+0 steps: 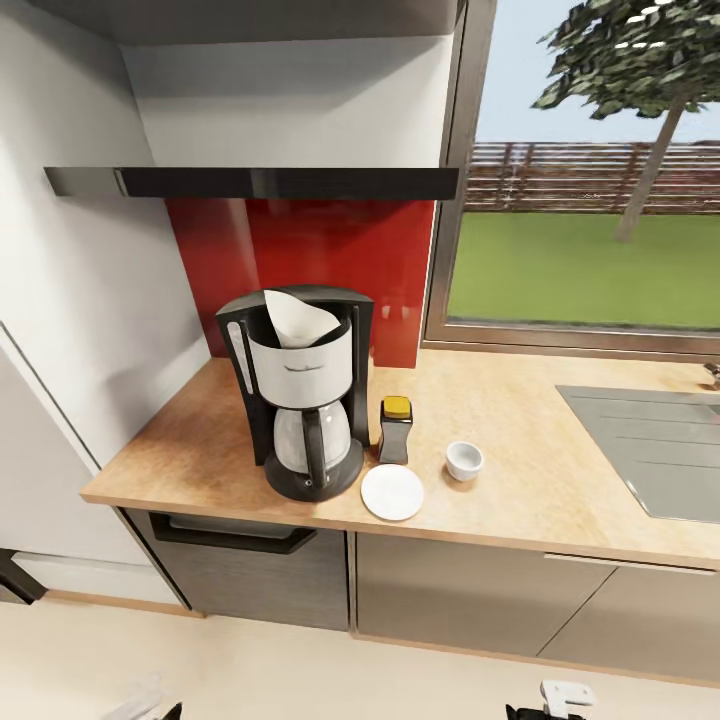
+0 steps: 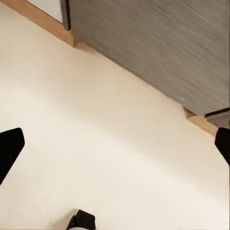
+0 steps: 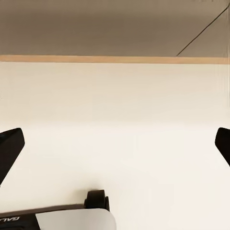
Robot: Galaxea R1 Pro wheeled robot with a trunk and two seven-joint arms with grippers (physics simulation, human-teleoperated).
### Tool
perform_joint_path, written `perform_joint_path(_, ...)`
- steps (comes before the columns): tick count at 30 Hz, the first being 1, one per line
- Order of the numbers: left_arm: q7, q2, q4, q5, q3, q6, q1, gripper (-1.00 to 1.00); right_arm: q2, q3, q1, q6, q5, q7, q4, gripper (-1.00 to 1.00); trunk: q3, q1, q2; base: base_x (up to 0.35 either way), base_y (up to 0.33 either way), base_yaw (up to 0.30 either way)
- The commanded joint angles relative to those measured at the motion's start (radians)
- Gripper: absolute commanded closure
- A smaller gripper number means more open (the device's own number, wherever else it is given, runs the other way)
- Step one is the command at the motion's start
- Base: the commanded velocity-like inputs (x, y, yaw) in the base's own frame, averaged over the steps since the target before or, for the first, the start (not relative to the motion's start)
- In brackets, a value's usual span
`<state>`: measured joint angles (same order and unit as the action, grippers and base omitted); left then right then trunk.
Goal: Set up a coffee station on the kitchen countertop: keep the coffee maker on the countertop, move the bottle of coffee from the kitchen shelf to the counter next to the coffee maker, place a paper coffee filter on top of the coffee maker, put the saucer next to the coffee maker with the coffee cup on the saucer, and place the electric kettle next to the coffee maker.
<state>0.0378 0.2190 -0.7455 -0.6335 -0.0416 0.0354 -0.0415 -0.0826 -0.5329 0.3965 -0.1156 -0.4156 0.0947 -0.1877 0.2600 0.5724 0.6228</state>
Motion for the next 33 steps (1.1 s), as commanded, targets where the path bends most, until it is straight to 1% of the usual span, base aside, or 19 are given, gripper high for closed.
perform_joint_path(1, 0.018, 0.002, 0.029, 0.046, -0.005, 0.031, -0.001, -1.0, 0.0, -0.009, 0.001, -0.016, -0.007, 0.006, 0.001, -1.0, 0.001, 0.0, 0.001, 0.0, 0.0, 0.0)
perform_joint_path(3, 0.043, 0.003, 0.05, 0.087, -0.004, 0.048, 0.0, -1.0, 0.0, -0.009, 0.0, -0.036, -0.007, 0.006, 0.001, -1.0, 0.001, 0.0, 0.001, 0.0, 0.0, 0.0)
perform_joint_path(4, 0.075, 0.004, 0.068, 0.122, -0.004, 0.058, 0.0, -1.0, 0.0, -0.009, 0.0, -0.061, -0.007, 0.008, 0.001, -1.0, 0.001, 0.0, 0.001, 0.0, 0.0, 0.0)
perform_joint_path(5, 0.094, 0.006, 0.077, 0.137, -0.004, 0.061, 0.0, -1.0, 0.0, -0.009, -0.001, -0.075, -0.007, 0.008, 0.002, -1.0, 0.001, 0.0, 0.001, 0.0, 0.0, 0.0)
perform_joint_path(6, 0.13, 0.011, 0.096, 0.164, -0.004, 0.065, 0.0, -1.0, 0.0, -0.008, -0.001, -0.102, -0.008, 0.009, 0.004, -1.0, 0.001, 0.0, 0.001, 0.0, 0.0, 0.0)
perform_joint_path(8, 0.165, 0.021, 0.118, 0.187, -0.004, 0.068, -0.001, -1.0, 0.0, -0.008, -0.003, -0.128, -0.008, 0.01, 0.007, -1.0, 0.001, 0.0, 0.001, 0.0, 0.0, 0.0)
perform_joint_path(9, 0.196, 0.033, 0.142, 0.204, -0.005, 0.069, -0.002, -1.0, 0.0, -0.007, -0.006, -0.15, -0.008, 0.011, 0.013, -1.0, 0.001, 0.0, 0.001, 0.0, 0.0, 0.0)
perform_joint_path(10, 0.21, 0.04, 0.155, 0.211, -0.005, 0.07, -0.002, -1.0, 0.0, -0.007, -0.007, -0.16, -0.008, 0.011, 0.017, -1.0, 0.001, 0.0, 0.001, 0.0, 0.0, 0.0)
perform_joint_path(11, 0.268, 0.067, 0.212, 0.234, -0.009, 0.07, -0.004, -1.0, 0.0, -0.008, -0.011, -0.203, -0.01, 0.012, 0.031, -1.0, 0.001, 0.0, 0.001, 0.0, 0.0, 0.0)
perform_joint_path(14, 0.321, 0.093, 0.243, 0.255, -0.012, 0.068, -0.006, -1.0, 0.0, -0.008, -0.015, -0.231, -0.011, 0.012, 0.036, -1.0, 0.001, 0.0, 0.001, 0.0, 0.0, 0.0)
perform_joint_path(17, 0.363, 0.106, 0.254, 0.279, -0.014, 0.065, -0.007, -1.0, 0.0, -0.008, -0.017, -0.244, -0.011, 0.013, 0.038, -1.0, 0.001, 0.0, 0.001, 0.0, 0.0, 0.0)
perform_joint_path(19, 0.387, 0.11, 0.258, 0.306, -0.015, 0.058, -0.007, -1.0, 0.0, -0.008, -0.018, -0.248, -0.01, 0.014, 0.038, -1.0, 0.001, 0.0, 0.001, 0.0, 0.0, 0.0)
perform_joint_path(21, 0.404, 0.111, 0.261, 0.358, -0.016, 0.046, -0.006, -1.0, 0.002, -0.008, -0.019, -0.251, -0.01, 0.014, 0.039, -1.0, 0.001, 0.0, 0.001, 0.0, 0.0, 0.0)
perform_joint_path(22, 0.414, 0.108, 0.261, 0.479, -0.015, -0.011, -0.006, -1.0, 0.005, -0.007, -0.019, -0.254, -0.009, 0.015, 0.041, -1.0, 0.001, 0.0, 0.001, 0.0, 0.0, 0.0)
perform_joint_path(24, 0.414, 0.107, 0.261, 0.5, -0.015, -0.035, -0.007, -1.0, 0.006, -0.007, -0.019, -0.254, -0.009, 0.015, 0.041, -1.0, 0.001, 0.0, 0.001, 0.0, 0.0, 0.0)
perform_joint_path(27, 0.415, 0.106, 0.26, 0.519, -0.014, -0.067, -0.007, -1.0, 0.006, -0.008, -0.018, -0.254, -0.009, 0.014, 0.041, -1.0, 0.001, 0.0, 0.001, 0.0, 0.0, 0.0)
perform_joint_path(33, 0.412, 0.104, 0.259, 0.523, -0.014, -0.076, -0.007, -1.0, 0.003, -0.008, -0.019, -0.254, -0.009, 0.013, 0.042, -1.0, 0.001, 0.0, 0.001, -0.061, 0.057, 0.0)
